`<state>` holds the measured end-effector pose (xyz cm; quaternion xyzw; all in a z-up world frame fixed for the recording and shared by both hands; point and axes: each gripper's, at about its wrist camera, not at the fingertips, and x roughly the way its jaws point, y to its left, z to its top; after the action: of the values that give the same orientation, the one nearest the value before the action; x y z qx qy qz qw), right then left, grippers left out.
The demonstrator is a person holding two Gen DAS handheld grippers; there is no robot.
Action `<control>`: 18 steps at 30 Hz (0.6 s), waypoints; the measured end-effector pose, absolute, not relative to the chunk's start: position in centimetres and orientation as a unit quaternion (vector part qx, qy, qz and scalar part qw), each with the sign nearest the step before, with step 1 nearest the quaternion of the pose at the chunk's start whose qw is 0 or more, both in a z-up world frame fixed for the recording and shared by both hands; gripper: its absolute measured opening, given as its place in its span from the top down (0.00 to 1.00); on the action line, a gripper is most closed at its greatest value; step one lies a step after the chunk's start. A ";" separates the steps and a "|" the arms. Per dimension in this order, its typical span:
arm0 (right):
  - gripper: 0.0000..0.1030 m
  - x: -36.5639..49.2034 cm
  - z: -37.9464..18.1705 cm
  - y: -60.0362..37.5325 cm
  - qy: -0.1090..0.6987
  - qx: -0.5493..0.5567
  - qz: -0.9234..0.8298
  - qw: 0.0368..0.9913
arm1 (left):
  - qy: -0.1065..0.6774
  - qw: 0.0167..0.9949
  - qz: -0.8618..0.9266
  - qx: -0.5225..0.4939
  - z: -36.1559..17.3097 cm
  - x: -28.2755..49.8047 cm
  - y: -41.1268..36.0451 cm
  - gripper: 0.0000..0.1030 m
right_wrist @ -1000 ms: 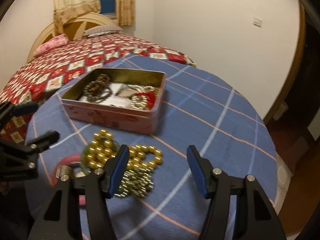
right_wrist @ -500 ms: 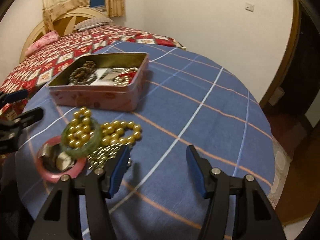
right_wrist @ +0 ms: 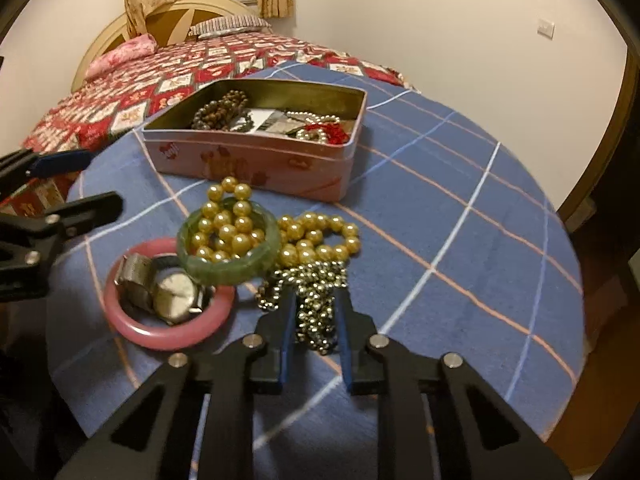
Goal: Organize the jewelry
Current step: 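Grasp the silver bead chain with the right gripper while the left gripper nears the pink bangle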
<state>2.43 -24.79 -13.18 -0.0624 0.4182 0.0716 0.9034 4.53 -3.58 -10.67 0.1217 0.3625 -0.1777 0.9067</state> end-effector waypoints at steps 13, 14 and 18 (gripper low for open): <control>0.85 1.2 -13.3 -25.3 0.409 -0.081 0.059 0.907 | 0.396 0.884 -0.215 0.126 -12.2 3.9 -5.8 0.41; 0.85 1.2 -13.3 -25.3 0.408 -0.080 0.059 0.907 | 0.400 0.881 -0.217 0.128 -12.5 4.0 -6.0 0.41; 0.85 1.2 -13.3 -25.3 0.407 -0.078 0.057 0.908 | 0.421 0.869 -0.227 0.130 -13.9 4.4 -6.8 0.46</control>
<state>1.20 -25.35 -13.29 -0.0776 0.4072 0.0574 0.9082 4.42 -6.79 -13.87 0.1298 0.4208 -0.2268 0.8687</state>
